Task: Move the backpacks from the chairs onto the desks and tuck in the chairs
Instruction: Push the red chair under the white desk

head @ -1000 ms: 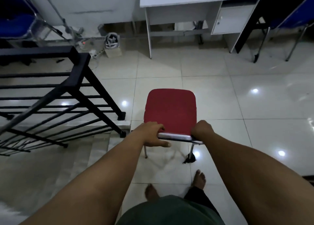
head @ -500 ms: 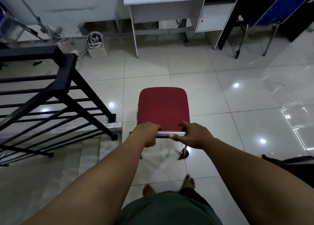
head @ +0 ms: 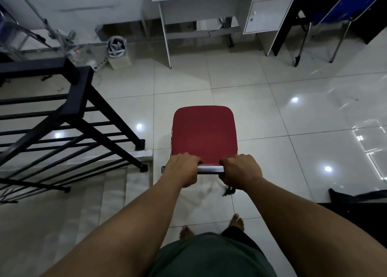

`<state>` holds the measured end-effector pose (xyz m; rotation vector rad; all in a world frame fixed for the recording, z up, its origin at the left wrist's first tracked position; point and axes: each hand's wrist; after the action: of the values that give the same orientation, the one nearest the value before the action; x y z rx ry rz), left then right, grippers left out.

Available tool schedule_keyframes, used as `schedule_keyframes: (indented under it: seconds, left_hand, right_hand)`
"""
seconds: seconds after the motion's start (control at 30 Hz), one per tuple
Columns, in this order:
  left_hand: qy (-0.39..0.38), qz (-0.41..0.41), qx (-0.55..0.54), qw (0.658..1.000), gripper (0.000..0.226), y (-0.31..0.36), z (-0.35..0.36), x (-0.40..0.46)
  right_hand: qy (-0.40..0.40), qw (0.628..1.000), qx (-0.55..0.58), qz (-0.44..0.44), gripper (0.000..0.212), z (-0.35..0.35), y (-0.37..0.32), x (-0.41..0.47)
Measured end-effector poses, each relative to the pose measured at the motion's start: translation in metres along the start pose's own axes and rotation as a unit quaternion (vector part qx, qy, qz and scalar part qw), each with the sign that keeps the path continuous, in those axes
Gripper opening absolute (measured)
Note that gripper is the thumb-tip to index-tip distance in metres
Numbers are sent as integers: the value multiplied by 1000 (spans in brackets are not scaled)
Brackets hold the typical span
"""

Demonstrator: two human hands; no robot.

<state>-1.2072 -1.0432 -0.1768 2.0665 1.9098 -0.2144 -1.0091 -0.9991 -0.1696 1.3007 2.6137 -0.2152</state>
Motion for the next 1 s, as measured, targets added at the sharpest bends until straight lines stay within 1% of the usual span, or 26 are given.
schedule_keyframes:
  seconds: [0.2, 0.63, 0.83, 1.0]
  left_hand:
    - [4, 11, 11, 1000, 45, 0, 3, 5]
    - [10, 20, 22, 1000, 43, 4, -2, 21]
    - [9, 12, 21, 1000, 43, 8, -10, 32]
    - [7, 2, 17, 1000, 42, 15, -23, 48]
  right_hand:
    - [8, 1000, 10, 1, 27, 4, 5, 3]
    - [28, 1000, -3, -8, 27, 4, 20, 12]
    - [29, 999, -2, -14, 24, -1, 30, 21]
    - [30, 999, -14, -16, 28, -10, 49, 36]
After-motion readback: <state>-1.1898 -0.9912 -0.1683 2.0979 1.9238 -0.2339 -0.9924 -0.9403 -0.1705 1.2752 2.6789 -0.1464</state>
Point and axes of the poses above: each hand's wrist, its own x-axis towards the middle knuckle, its own z-axis out of the palm, y = z × x, and after that the axes turned 1 degree about y, right-handed
